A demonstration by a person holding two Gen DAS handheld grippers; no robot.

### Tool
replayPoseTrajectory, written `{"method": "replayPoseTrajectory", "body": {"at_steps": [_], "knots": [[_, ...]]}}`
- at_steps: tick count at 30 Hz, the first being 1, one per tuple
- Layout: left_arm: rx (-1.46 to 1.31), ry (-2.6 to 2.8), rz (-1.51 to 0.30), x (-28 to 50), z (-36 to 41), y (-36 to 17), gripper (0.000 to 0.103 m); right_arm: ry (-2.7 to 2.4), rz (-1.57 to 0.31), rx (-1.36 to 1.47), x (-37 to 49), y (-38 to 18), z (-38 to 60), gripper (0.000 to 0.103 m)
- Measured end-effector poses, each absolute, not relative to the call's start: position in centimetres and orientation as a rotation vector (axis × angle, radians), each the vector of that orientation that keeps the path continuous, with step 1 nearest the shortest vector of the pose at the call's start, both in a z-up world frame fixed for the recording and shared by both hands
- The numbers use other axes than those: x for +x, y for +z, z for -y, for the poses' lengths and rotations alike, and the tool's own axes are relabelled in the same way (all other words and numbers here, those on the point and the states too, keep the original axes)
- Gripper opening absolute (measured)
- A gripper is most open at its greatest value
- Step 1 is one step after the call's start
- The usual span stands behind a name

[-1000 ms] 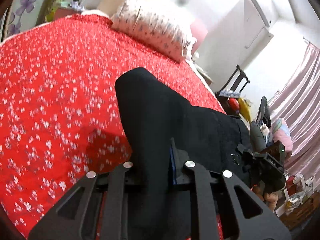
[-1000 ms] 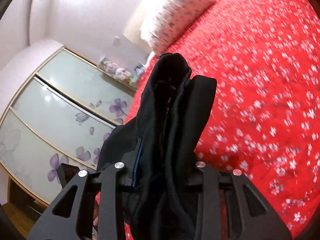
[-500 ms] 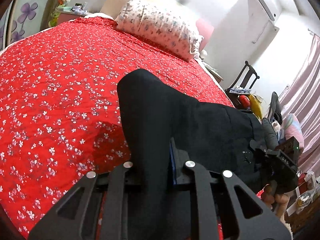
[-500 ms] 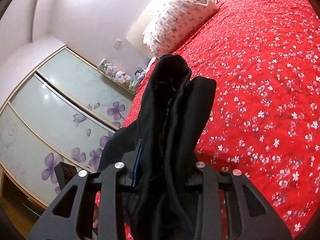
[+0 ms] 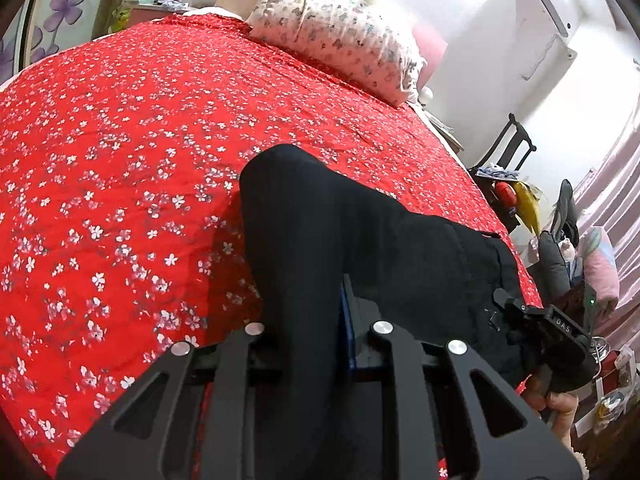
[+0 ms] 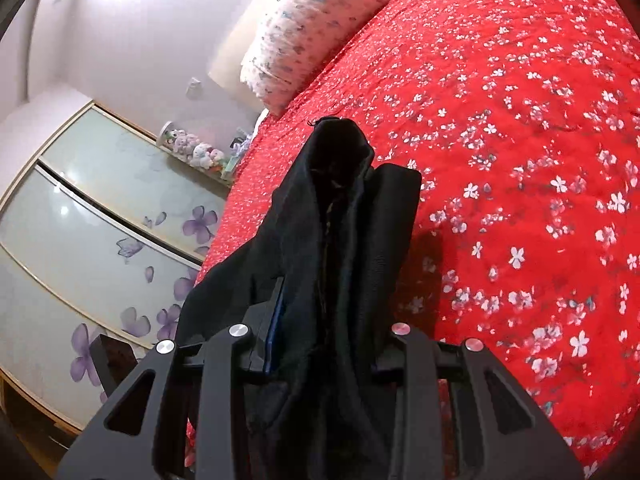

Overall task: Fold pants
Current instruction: 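Lower the bundle onto the bedspread and open the right tool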

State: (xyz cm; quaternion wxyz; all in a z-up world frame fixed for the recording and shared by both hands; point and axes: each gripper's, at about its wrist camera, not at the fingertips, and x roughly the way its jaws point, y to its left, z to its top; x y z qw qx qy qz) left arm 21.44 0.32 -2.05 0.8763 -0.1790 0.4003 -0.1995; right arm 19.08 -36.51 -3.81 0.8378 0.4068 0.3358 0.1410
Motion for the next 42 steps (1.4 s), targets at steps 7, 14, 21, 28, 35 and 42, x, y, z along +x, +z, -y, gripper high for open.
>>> {"method": "replayPoseTrajectory", "body": {"at_steps": [7,14,21,28,35,42], "knots": [[-0.414,-0.301,-0.843,21.6,-1.9,-2.6,0.055,0.218,-0.777,0.869,19.2,-4.8,36.8,0.045],[-0.468,-0.034,-0.691,19.8,-6.6,-0.1,0.080,0.085,-0.790,0.815,17.9,-3.5,37.2,0.059],[-0.312,-0.216,-0.549,16.5,-2.8,4.0,0.089,0.093,-0.580,0.551,14.2,3.0,34.6,0.061],[-0.163,-0.446,-0.739,16.2,3.6,1.5,0.101,0.230,-0.826,0.497,14.8,0.3,30.1,0.069],[-0.010,-0.381,-0.903,18.2,6.2,-3.4,0.101,0.257,-0.795,0.595,14.3,-1.7,32.1,0.069],[-0.014,-0.261,-0.766,14.6,4.4,-1.6,0.101,0.141,-0.711,0.477,11.5,1.2,30.4,0.084]]}}
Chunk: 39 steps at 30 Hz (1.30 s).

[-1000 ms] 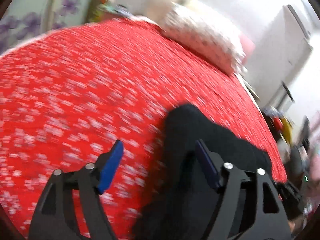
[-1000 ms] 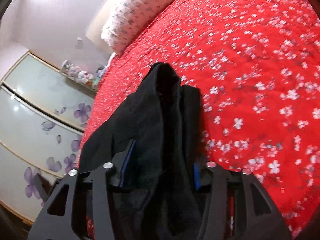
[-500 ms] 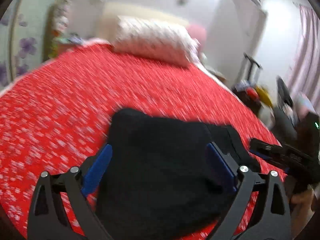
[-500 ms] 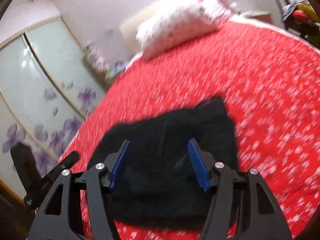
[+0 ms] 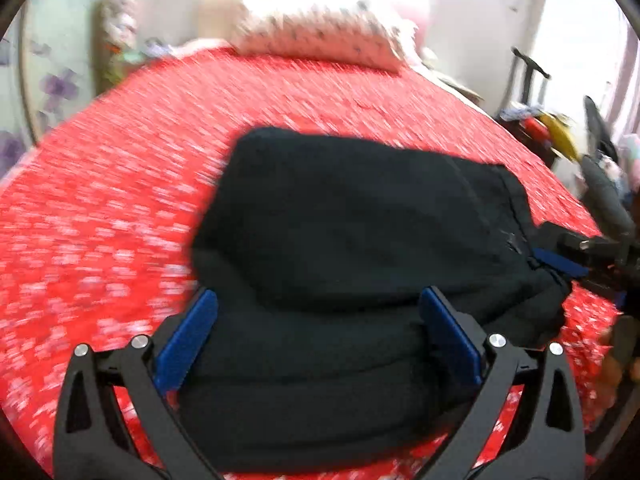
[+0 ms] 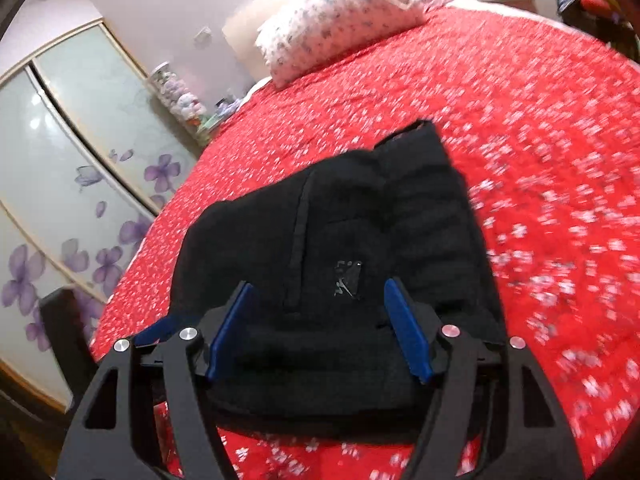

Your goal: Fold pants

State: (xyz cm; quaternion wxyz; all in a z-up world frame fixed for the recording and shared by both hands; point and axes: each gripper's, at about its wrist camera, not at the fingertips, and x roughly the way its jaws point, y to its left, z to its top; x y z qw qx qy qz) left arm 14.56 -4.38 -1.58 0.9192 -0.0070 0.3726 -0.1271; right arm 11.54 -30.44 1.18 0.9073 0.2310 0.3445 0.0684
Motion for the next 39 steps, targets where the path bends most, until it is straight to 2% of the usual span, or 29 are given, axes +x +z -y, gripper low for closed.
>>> {"method": "replayPoseTrajectory", "body": {"at_steps": [1,7,15,23,39], "knots": [[0.017,-0.225,-0.734,13.4,4.2,-1.1,0.101,0.106,-0.683,0.447,11.0,1.7,30.2,0.093],[0.121,-0.209,-0.673,8.7,3.5,-0.1,0.101,-0.042,-0.531,0.284,6.0,4.3,28.9,0.094],[0.053,-0.262,-0.636,1.5,2.4,0.5,0.101,-0.113,-0.460,0.135,1.0,4.6,24.8,0.101],[0.015,-0.256,-0.612,-0.3,1.5,0.6,0.101,-0.183,-0.429,0.065,-2.7,3.0,22.3,0.102],[0.026,-0.243,-0.573,-2.1,2.4,0.0,0.101,-0.204,-0.474,0.051,-2.7,1.0,21.5,0.102]]}}
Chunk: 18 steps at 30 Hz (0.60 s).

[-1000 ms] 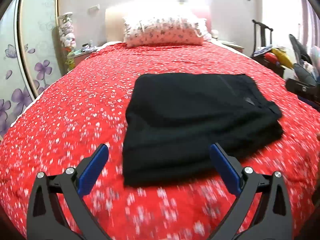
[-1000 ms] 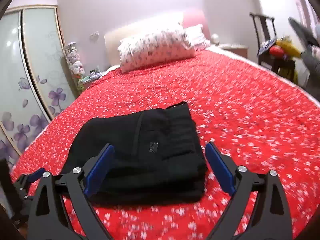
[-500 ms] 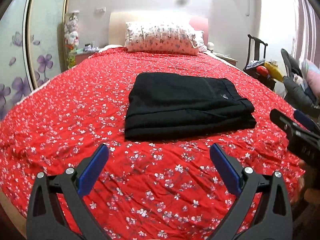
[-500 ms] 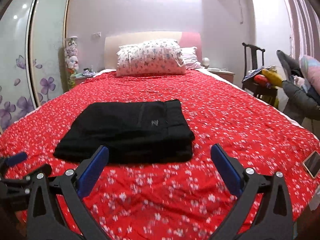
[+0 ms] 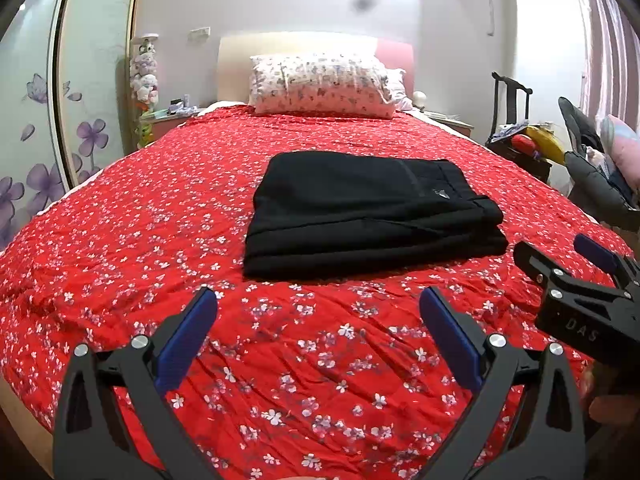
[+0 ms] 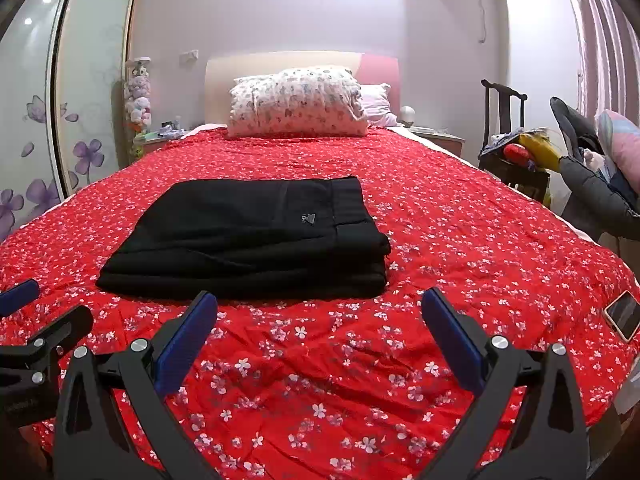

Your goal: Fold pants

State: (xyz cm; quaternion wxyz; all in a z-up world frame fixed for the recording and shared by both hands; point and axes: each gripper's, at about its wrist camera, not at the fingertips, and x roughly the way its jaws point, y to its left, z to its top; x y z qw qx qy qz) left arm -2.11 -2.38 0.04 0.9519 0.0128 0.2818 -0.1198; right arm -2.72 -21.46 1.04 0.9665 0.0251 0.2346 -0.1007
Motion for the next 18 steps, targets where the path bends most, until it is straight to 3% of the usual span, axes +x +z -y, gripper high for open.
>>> {"method": "replayPoseTrajectory", "body": {"at_steps": [18], "knots": [[0.045,-0.246,-0.576,-2.13,2.82,0.04,0.101,-0.199,-0.496,0.051,-2.49,0.71,21.29,0.102]]}}
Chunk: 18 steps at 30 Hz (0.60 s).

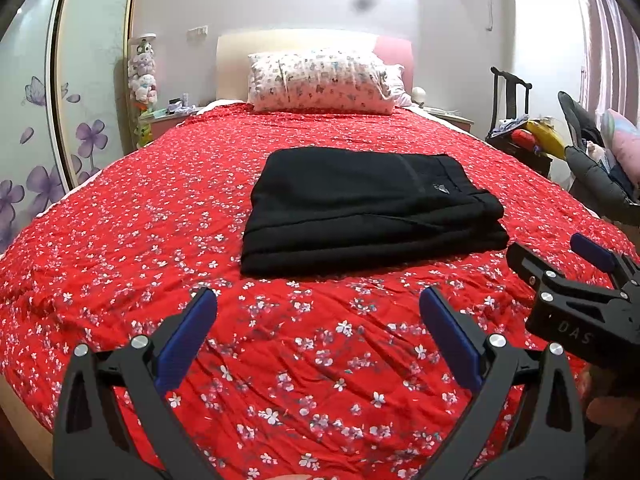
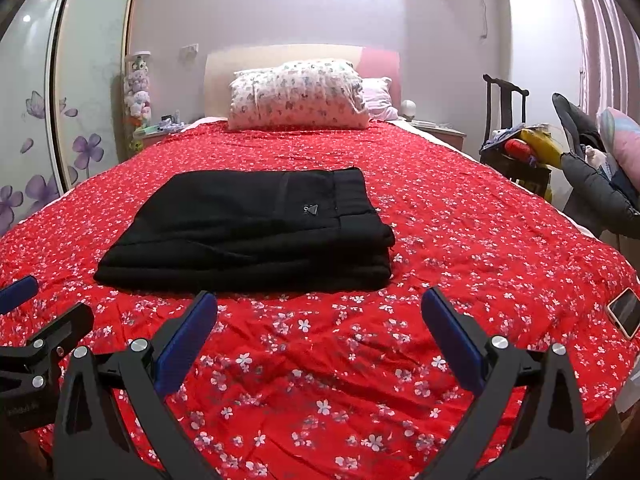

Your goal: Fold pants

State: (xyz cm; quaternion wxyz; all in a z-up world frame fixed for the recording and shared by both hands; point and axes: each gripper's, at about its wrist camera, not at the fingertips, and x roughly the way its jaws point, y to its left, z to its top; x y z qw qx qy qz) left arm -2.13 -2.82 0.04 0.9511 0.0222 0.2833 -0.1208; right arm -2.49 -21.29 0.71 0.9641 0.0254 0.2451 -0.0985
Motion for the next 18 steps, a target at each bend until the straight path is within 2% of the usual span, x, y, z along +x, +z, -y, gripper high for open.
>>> {"method": "replayPoseTrajectory", "body": {"at_steps": [18], "knots": [[0.048,-0.249,-0.585,-2.13,2.94,-0.39,0.101,-0.204,-0.501,0.058,-2.55,0.51,21.39,0.102]]}}
